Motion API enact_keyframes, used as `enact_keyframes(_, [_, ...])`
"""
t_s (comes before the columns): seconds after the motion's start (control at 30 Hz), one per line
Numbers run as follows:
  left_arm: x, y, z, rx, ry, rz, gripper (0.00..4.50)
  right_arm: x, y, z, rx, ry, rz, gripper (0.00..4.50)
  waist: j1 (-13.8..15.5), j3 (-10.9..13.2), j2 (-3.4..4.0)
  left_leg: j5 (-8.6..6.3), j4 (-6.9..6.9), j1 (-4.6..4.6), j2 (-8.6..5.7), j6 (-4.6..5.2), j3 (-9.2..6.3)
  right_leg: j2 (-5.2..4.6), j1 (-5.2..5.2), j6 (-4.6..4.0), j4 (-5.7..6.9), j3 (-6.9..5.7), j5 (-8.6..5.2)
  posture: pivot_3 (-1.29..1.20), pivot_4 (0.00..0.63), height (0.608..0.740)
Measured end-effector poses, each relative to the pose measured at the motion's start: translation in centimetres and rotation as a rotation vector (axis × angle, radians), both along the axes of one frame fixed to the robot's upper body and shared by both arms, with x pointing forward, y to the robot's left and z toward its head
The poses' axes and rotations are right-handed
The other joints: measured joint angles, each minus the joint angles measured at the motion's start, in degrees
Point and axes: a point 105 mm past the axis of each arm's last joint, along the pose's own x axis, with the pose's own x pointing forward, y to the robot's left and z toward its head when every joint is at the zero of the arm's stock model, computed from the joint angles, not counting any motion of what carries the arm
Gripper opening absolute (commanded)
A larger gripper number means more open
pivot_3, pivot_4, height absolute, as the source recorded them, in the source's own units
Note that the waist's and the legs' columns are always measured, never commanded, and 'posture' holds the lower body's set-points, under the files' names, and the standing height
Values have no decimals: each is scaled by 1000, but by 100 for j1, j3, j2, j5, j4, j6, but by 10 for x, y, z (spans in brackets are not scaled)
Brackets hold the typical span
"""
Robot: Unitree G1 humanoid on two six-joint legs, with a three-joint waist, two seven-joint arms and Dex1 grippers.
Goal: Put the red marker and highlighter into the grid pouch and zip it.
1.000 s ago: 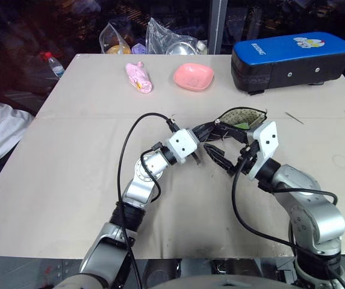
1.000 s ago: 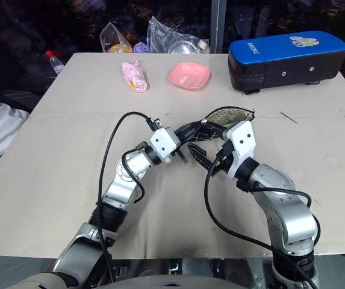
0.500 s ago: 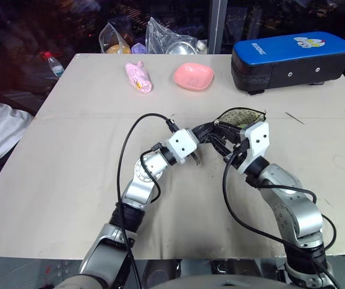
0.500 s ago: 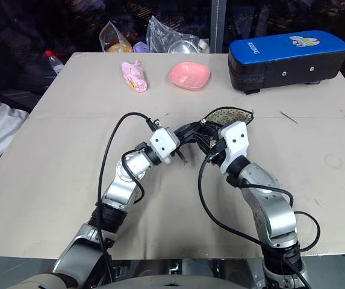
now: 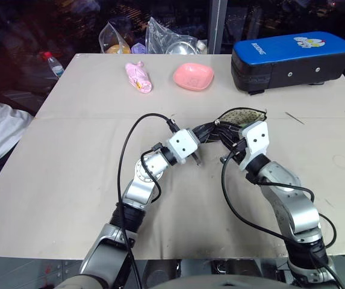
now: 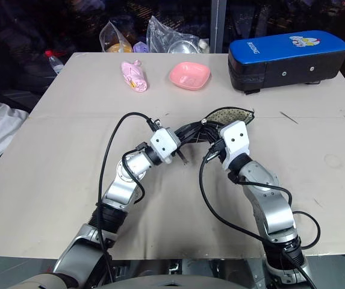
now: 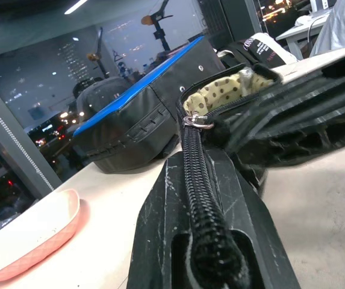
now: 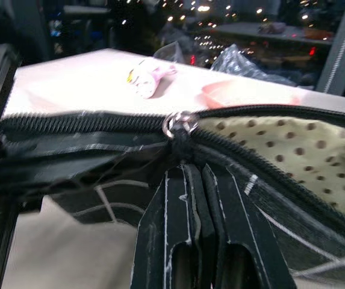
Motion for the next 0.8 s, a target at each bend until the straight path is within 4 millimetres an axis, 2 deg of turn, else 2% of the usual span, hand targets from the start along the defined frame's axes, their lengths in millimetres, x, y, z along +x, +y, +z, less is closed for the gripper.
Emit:
enact_keyframes(0.57, [0, 0, -1, 0, 1, 0, 0, 3, -5, 17, 313, 49, -37, 47, -3, 0, 0, -1, -2, 0, 1, 1, 0, -3, 0, 0, 0, 1, 0, 0, 150, 738])
enact_keyframes(0.8, [-1, 0, -2, -2, 5, 1, 0, 3, -9, 25, 380, 49, -51, 47, -5, 0, 0, -1, -4, -1, 1, 1, 0, -4, 0, 0, -1, 3, 0, 0, 150, 738])
